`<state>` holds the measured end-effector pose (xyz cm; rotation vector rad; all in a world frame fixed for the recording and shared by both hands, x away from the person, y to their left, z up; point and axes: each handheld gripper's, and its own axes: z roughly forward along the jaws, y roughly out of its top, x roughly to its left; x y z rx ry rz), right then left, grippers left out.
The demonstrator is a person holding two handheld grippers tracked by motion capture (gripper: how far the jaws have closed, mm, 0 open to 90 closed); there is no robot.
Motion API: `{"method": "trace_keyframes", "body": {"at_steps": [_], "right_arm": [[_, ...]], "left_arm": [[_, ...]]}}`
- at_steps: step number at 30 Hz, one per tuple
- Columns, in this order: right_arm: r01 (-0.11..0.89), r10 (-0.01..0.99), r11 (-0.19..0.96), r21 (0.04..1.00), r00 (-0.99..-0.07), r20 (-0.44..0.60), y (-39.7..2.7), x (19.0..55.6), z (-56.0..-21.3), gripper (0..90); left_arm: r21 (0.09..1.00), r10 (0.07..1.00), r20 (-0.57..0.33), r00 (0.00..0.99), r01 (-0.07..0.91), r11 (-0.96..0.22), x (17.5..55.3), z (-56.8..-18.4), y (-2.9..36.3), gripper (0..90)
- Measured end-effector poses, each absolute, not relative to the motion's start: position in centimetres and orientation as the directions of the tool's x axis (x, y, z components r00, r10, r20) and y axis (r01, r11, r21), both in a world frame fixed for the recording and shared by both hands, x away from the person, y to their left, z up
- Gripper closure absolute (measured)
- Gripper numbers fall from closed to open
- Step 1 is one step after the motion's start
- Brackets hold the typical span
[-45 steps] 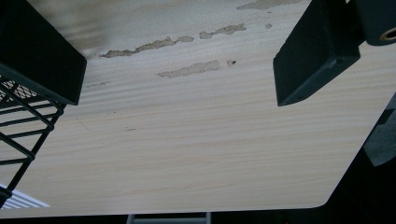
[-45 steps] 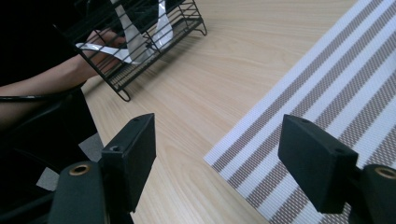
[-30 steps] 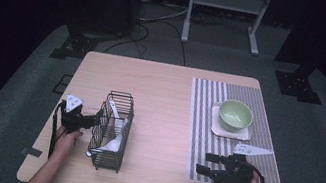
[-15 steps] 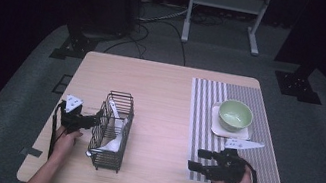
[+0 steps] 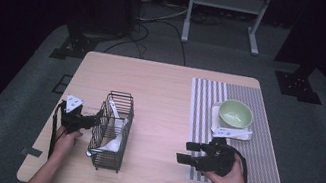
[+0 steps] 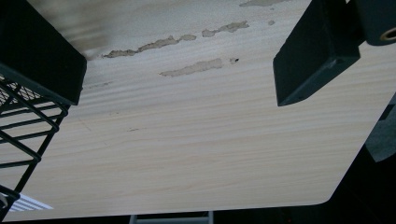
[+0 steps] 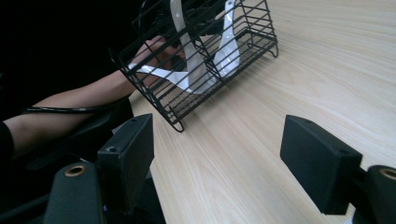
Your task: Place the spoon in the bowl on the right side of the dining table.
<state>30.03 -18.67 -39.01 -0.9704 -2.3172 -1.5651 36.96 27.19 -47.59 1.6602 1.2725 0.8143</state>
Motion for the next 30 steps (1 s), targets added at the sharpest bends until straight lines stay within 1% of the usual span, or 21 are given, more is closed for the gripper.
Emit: {"method": "trace_keyframes", "body": {"at_steps": [16, 30], "right_arm": [[0.584, 0.389, 0.286, 0.760, -0.795, 0.465, -16.2, 30.9, -37.1, 25.0], [0.568, 0.347, 0.341, 0.749, -0.816, 0.462, -13.2, 31.4, -35.9, 25.0]], "left_arm": [[0.913, 0.965, -0.010, 0.263, 0.396, -0.098, 37.0, -47.6, 27.2, 1.6], [0.913, 0.965, -0.008, 0.264, 0.396, -0.101, 37.0, -47.6, 27.2, 1.6]]}}
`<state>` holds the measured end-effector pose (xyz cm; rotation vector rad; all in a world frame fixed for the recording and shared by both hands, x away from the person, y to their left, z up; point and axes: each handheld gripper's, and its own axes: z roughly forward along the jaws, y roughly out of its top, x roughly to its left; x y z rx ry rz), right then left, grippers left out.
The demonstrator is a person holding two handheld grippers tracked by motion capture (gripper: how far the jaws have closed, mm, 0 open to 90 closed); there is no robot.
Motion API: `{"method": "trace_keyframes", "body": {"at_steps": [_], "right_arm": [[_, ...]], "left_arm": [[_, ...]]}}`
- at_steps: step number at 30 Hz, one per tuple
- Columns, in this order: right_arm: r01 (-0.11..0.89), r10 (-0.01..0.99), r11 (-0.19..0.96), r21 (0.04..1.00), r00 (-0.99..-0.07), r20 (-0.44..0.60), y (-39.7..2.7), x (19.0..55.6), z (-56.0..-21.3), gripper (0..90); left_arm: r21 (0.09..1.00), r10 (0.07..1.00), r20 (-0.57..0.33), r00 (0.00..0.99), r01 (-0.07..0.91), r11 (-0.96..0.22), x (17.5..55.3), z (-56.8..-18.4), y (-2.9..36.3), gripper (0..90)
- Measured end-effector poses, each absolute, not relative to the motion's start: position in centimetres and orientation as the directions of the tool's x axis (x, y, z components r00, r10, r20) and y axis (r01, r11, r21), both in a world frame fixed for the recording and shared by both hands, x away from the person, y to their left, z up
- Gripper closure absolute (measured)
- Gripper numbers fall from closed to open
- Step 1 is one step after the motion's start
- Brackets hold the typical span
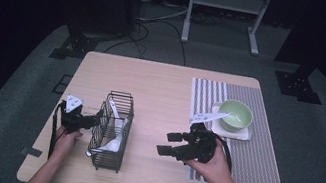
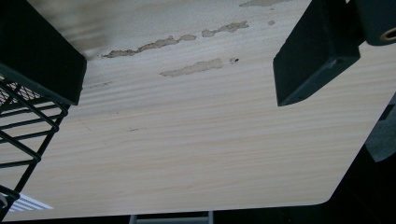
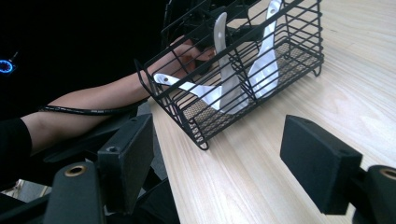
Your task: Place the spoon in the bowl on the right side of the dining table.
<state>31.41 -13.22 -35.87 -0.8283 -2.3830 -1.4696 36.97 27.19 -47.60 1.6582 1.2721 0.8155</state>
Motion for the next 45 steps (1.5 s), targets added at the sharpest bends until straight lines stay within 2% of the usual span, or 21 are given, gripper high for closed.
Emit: {"method": "trace_keyframes", "body": {"at_steps": [45], "right_arm": [[0.546, 0.304, 0.424, 0.722, -0.837, 0.455, -7.3, 33.6, -34.2, 25.1]], "left_arm": [[0.913, 0.964, -0.008, 0.265, 0.396, -0.101, 37.0, -47.6, 27.2, 1.6]]}}
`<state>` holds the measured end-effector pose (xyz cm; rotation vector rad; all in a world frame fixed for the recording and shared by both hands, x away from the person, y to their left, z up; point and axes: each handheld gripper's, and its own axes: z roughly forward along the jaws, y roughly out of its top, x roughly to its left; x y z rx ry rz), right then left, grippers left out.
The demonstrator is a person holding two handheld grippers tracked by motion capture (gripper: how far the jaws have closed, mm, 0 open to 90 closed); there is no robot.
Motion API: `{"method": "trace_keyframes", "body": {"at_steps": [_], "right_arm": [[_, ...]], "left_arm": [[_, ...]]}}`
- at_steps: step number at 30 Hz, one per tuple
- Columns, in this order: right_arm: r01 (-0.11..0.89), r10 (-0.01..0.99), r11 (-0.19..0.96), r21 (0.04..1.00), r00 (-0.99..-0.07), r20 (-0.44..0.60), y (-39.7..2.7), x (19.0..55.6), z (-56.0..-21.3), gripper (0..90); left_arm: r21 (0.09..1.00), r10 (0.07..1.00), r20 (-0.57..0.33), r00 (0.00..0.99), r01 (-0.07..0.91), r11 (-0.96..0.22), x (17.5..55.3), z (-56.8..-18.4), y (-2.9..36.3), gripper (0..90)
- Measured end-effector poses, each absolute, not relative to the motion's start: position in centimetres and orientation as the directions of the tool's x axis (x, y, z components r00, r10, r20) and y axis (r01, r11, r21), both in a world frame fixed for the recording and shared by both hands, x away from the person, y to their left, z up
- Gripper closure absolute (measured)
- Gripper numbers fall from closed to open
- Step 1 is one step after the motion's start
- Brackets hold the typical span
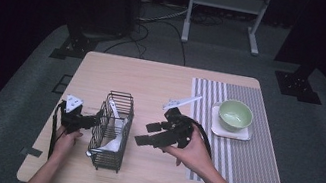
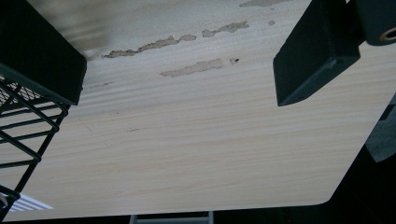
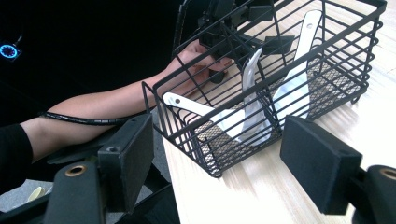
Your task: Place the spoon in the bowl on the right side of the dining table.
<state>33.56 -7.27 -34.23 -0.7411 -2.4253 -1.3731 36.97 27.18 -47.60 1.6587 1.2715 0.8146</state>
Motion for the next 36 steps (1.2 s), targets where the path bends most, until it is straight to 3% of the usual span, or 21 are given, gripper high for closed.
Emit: {"method": "trace_keyframes", "body": {"at_steps": [36], "right_arm": [[0.604, 0.340, 0.394, 0.693, -0.796, 0.500, -3.6, 36.0, -34.2, 27.0]], "left_arm": [[0.913, 0.964, -0.014, 0.266, 0.397, -0.096, 36.9, -47.6, 27.3, 1.6]]}}
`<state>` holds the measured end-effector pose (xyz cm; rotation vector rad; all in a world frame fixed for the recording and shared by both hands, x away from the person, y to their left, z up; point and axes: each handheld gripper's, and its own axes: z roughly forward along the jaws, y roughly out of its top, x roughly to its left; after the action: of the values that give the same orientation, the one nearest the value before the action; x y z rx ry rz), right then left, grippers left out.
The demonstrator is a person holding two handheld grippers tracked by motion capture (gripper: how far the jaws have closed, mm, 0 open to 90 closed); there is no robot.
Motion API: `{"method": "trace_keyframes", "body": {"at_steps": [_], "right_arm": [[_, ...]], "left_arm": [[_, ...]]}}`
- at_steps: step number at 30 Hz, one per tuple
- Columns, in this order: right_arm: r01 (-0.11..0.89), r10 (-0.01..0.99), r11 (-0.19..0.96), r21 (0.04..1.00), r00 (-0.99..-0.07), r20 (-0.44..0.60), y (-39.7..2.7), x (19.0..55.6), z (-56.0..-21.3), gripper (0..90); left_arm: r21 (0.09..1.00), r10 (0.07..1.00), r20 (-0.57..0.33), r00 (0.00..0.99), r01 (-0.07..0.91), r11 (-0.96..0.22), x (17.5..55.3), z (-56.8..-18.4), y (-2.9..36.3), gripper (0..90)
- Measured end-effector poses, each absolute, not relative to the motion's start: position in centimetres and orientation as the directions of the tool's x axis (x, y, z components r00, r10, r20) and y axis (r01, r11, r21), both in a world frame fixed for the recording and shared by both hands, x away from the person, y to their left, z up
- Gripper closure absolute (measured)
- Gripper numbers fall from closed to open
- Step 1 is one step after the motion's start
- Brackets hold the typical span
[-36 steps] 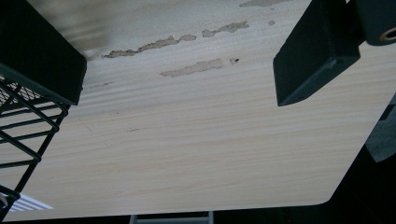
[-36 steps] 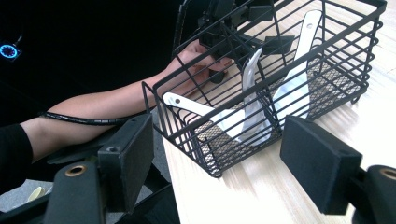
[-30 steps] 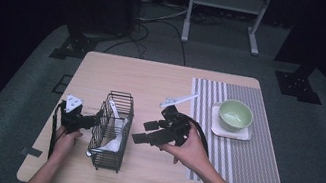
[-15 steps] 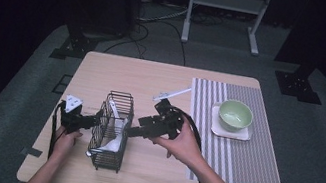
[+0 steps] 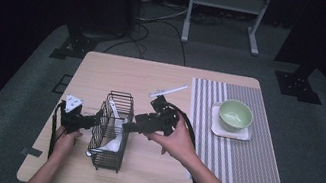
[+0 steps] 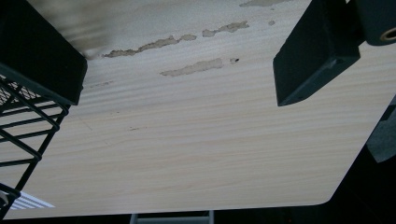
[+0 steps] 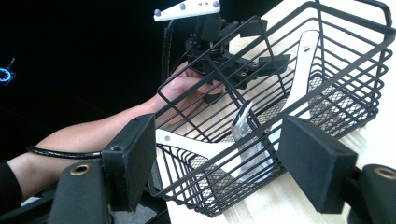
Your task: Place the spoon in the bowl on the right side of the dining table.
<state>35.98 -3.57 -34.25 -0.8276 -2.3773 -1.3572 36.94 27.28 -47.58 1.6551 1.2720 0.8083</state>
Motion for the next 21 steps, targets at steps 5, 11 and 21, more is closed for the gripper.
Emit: {"method": "trace_keyframes", "body": {"at_steps": [5, 11, 21], "right_arm": [[0.613, 0.347, 0.393, 0.685, -0.789, 0.507, -3.2, 36.1, -34.5, 31.1], [0.614, 0.353, 0.396, 0.683, -0.788, 0.504, -2.7, 36.3, -34.7, 34.2], [0.622, 0.402, 0.410, 0.667, -0.780, 0.480, -2.1, 36.6, -34.9, 46.6]], "left_arm": [[0.913, 0.964, -0.015, 0.266, 0.396, -0.095, 36.9, -47.6, 27.3, 1.6], [0.913, 0.964, -0.016, 0.266, 0.396, -0.094, 36.9, -47.6, 27.3, 1.6], [0.913, 0.964, -0.018, 0.266, 0.397, -0.092, 36.9, -47.6, 27.3, 1.6]]}}
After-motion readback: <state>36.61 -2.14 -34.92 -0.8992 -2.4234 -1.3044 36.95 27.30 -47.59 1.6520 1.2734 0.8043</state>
